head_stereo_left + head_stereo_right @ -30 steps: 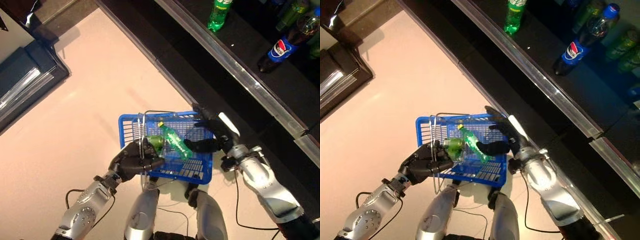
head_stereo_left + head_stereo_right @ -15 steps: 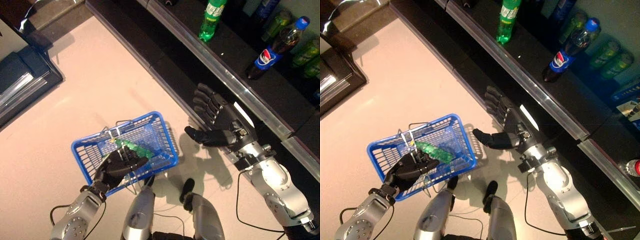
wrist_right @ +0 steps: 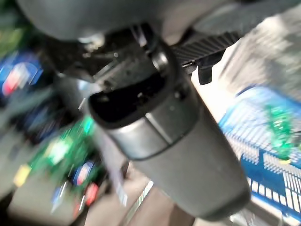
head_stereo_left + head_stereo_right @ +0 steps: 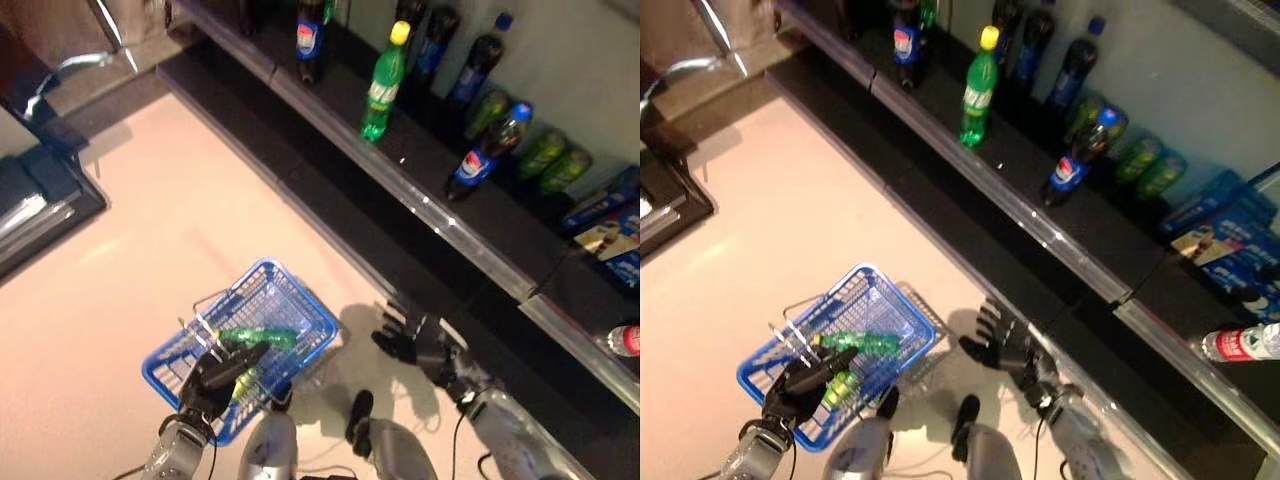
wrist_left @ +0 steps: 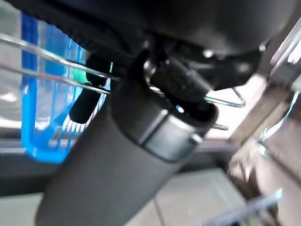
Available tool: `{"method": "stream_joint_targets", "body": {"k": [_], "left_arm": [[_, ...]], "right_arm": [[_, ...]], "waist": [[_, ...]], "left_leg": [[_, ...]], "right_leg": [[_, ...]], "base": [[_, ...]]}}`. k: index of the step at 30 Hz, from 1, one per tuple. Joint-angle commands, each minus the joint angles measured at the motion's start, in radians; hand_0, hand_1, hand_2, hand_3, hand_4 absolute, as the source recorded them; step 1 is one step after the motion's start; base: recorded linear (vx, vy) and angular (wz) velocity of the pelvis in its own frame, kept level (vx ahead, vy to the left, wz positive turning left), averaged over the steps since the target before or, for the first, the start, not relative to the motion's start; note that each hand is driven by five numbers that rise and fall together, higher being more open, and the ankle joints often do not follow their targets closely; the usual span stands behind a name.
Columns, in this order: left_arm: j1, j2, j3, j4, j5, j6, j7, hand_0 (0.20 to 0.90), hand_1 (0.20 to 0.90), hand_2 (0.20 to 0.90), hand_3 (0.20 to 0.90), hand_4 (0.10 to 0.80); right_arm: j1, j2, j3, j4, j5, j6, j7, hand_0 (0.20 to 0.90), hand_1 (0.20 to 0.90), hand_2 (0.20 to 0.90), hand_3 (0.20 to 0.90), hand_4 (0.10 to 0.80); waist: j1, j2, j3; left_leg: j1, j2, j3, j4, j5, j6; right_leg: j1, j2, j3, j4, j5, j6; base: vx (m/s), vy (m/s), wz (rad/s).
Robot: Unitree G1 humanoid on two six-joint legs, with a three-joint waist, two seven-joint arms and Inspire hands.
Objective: Pick up the drink and place into the basket.
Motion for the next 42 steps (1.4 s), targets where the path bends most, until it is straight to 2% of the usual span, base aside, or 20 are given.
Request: {"method": "stream_joint_targets", "body": {"k": [1,3,7,13,18,19,21,22,24,25,26,27,29,34,35,37,38,40,41,42], "left_arm": [[0.000,0.024,0.053,-0.102,0.066,-0.218,-0.052,0.300,0.300,0.300,0.200,0.100],[-0.019,-0.001,0.066,0.038,0.114,-0.256,-0.061,0.300,0.300,0.300,0.200,0.100],[-0.062,-0.043,0.079,0.208,0.118,-0.236,-0.040,0.300,0.300,0.300,0.200,0.100],[-0.143,-0.117,0.081,0.437,0.116,-0.208,-0.030,0.300,0.300,0.300,0.200,0.100],[-0.154,-0.141,0.119,0.530,0.110,-0.222,-0.031,0.300,0.300,0.300,0.200,0.100],[-0.157,-0.135,0.132,0.553,0.118,-0.237,-0.044,0.300,0.300,0.300,0.200,0.100],[-0.161,-0.127,0.130,0.555,0.126,-0.248,-0.044,0.300,0.300,0.300,0.200,0.100],[-0.168,-0.115,0.122,0.554,0.146,-0.261,-0.048,0.300,0.300,0.300,0.200,0.100],[-0.181,-0.096,0.109,0.553,0.153,-0.265,-0.053,0.300,0.300,0.300,0.200,0.100],[-0.192,-0.082,0.098,0.549,0.147,-0.263,-0.060,0.300,0.300,0.300,0.200,0.100],[-0.202,-0.073,0.081,0.556,0.148,-0.267,-0.065,0.300,0.300,0.300,0.200,0.100],[-0.206,-0.070,0.073,0.559,0.146,-0.269,-0.064,0.300,0.300,0.300,0.200,0.100],[-0.241,-0.054,0.036,0.567,0.138,-0.264,-0.060,0.300,0.300,0.300,0.200,0.100],[-0.264,-0.067,0.014,0.587,0.131,-0.267,-0.053,0.300,0.300,0.300,0.200,0.100],[-0.269,-0.080,0.006,0.606,0.143,-0.269,-0.059,0.300,0.300,0.300,0.200,0.100],[-0.268,-0.086,0.006,0.612,0.144,-0.269,-0.067,0.300,0.300,0.300,0.200,0.100],[-0.255,-0.091,0.009,0.619,0.153,-0.273,-0.077,0.300,0.300,0.300,0.200,0.100],[-0.243,-0.097,0.016,0.622,0.158,-0.278,-0.077,0.300,0.300,0.300,0.200,0.100],[-0.233,-0.101,0.024,0.632,0.162,-0.275,-0.075,0.300,0.300,0.300,0.200,0.100],[-0.232,-0.102,0.024,0.637,0.162,-0.274,-0.072,0.300,0.300,0.300,0.200,0.100]], "right_arm": [[0.027,-0.018,0.025,0.034,-0.064,-0.026,-0.032,0.900,0.900,0.900,0.900,0.800],[0.018,0.012,0.027,0.173,-0.121,-0.009,-0.060,0.900,0.900,0.900,0.900,0.800],[-0.021,0.043,0.024,0.381,-0.192,0.010,-0.107,0.900,0.900,0.900,0.900,0.800],[-0.060,0.083,-0.052,0.685,-0.216,-0.014,-0.157,0.900,0.900,0.900,0.900,0.800],[-0.079,0.099,-0.118,0.831,-0.232,-0.024,-0.187,0.900,0.900,0.900,0.900,0.800],[-0.081,0.107,-0.143,0.888,-0.239,-0.034,-0.196,0.900,0.900,0.900,0.900,0.800],[-0.081,0.114,-0.157,0.916,-0.252,-0.040,-0.200,0.900,0.900,0.900,0.900,0.800],[-0.081,0.123,-0.172,0.950,-0.269,-0.044,-0.224,0.900,0.900,0.900,0.900,0.800],[-0.081,0.125,-0.175,0.962,-0.271,-0.041,-0.250,0.900,0.900,0.900,0.900,0.800],[-0.078,0.128,-0.177,0.968,-0.255,-0.042,-0.269,0.900,0.900,0.900,0.900,0.800],[-0.078,0.128,-0.179,0.978,-0.230,-0.042,-0.278,0.900,0.900,0.900,0.900,0.800],[-0.078,0.129,-0.179,0.981,-0.222,-0.041,-0.282,0.900,0.900,0.900,0.900,0.800],[-0.071,0.133,-0.168,1.019,-0.183,-0.065,-0.280,0.900,0.900,0.900,0.900,0.800],[-0.052,0.123,-0.160,1.061,-0.149,-0.083,-0.264,0.900,0.900,0.900,0.900,0.800],[-0.048,0.120,-0.165,1.079,-0.133,-0.087,-0.256,0.900,0.900,0.900,0.900,0.800],[-0.049,0.118,-0.168,1.081,-0.129,-0.090,-0.254,0.900,0.900,0.900,0.900,0.800],[-0.047,0.118,-0.170,1.076,-0.121,-0.091,-0.252,0.900,0.900,0.900,0.900,0.800],[-0.045,0.119,-0.174,1.071,-0.120,-0.088,-0.251,0.900,0.900,0.900,0.900,0.800],[-0.041,0.121,-0.182,1.074,-0.121,-0.087,-0.250,0.900,0.900,0.900,0.900,0.800],[-0.039,0.121,-0.185,1.078,-0.119,-0.088,-0.249,0.900,0.900,0.900,0.900,0.800]], "waist": [[-0.001,0.029,-0.160],[-0.002,0.035,-0.173],[0.003,0.048,-0.183],[-0.044,0.050,-0.188],[-0.054,0.044,-0.192],[-0.057,0.044,-0.202],[-0.056,0.043,-0.206],[-0.061,0.048,-0.206],[-0.076,0.061,-0.203],[-0.095,0.078,-0.199],[-0.114,0.083,-0.198],[-0.123,0.083,-0.197],[-0.162,0.075,-0.206],[-0.204,0.056,-0.211],[-0.222,0.038,-0.214],[-0.231,0.027,-0.213],[-0.241,0.018,-0.205],[-0.241,0.013,-0.203],[-0.240,0.013,-0.210],[-0.242,0.015,-0.215]], "left_leg": [[-0.059,0.012,0.055,-0.035,0.118,-0.013],[-0.057,0.020,0.059,-0.050,0.128,-0.026],[-0.059,0.031,0.086,-0.067,0.144,-0.040],[-0.070,0.050,0.292,0.041,0.098,-0.044],[-0.034,0.005,0.292,0.057,0.035,-0.003],[-0.014,-0.012,0.308,0.056,0.009,0.021],[-0.005,-0.024,0.321,0.058,-0.004,0.037],[0.011,-0.045,0.320,0.055,-0.021,0.064],[0.024,-0.065,0.309,0.042,-0.030,0.089],[0.030,-0.073,0.297,0.028,-0.032,0.106],[0.032,-0.081,0.281,0.018,-0.034,0.115],[0.034,-0.086,0.274,0.015,-0.035,0.118],[0.033,-0.121,0.212,0.006,-0.032,0.125],[0.030,-0.156,0.185,0.040,-0.063,0.128],[0.036,-0.187,0.165,0.057,-0.089,0.128],[0.050,-0.204,0.161,0.064,-0.111,0.128],[0.092,-0.223,0.160,0.078,-0.159,0.128],[0.128,-0.233,0.163,0.083,-0.189,0.127],[0.163,-0.240,0.158,0.095,-0.206,0.129],[0.173,-0.240,0.154,0.104,-0.202,0.128]], "right_leg": [[0.072,0.026,0.014,-0.067,0.021,-0.004],[0.087,0.030,0.012,-0.087,0.025,-0.009],[0.115,0.029,-0.013,-0.116,0.032,-0.010],[0.138,-0.019,-0.087,-0.129,0.052,0.000],[0.149,-0.070,-0.052,-0.132,0.077,0.043],[0.149,-0.101,-0.039,-0.116,0.078,0.067],[0.145,-0.127,-0.037,-0.088,0.080,0.082],[0.118,-0.175,-0.023,0.008,0.114,0.091],[0.051,-0.200,0.010,0.133,0.148,0.087],[0.013,-0.176,0.059,0.230,0.130,0.074],[-0.011,-0.117,0.106,0.268,0.107,0.067],[-0.018,-0.096,0.121,0.279,0.096,0.065],[-0.040,0.048,0.168,0.245,0.051,0.041],[-0.039,0.119,0.248,0.040,0.041,0.008],[-0.080,0.135,0.274,-0.048,0.109,0.018],[-0.127,0.138,0.255,-0.075,0.158,0.029],[-0.190,0.142,0.170,-0.089,0.216,0.041],[-0.212,0.139,0.097,-0.096,0.248,0.042],[-0.218,0.144,0.038,-0.090,0.250,0.026],[-0.218,0.148,0.032,-0.088,0.244,0.018]], "base": [[0.000,0.000,0.00],[0.012,0.010,0.02],[0.045,0.063,0.05],[0.059,0.213,0.63],[0.183,0.321,0.55],[0.196,0.368,0.13],[0.201,0.392,-0.03],[0.218,0.463,-0.01],[0.213,0.480,0.30],[0.180,0.385,0.54],[0.173,0.333,0.60],[0.171,0.197,0.42],[0.255,0.205,1.08],[0.302,0.100,0.94],[0.387,0.046,0.48],[0.419,0.017,0.50],[0.532,0.009,0.35],[0.525,0.013,0.01],[0.497,0.009,-0.17],[0.486,0.004,-0.20]]}}
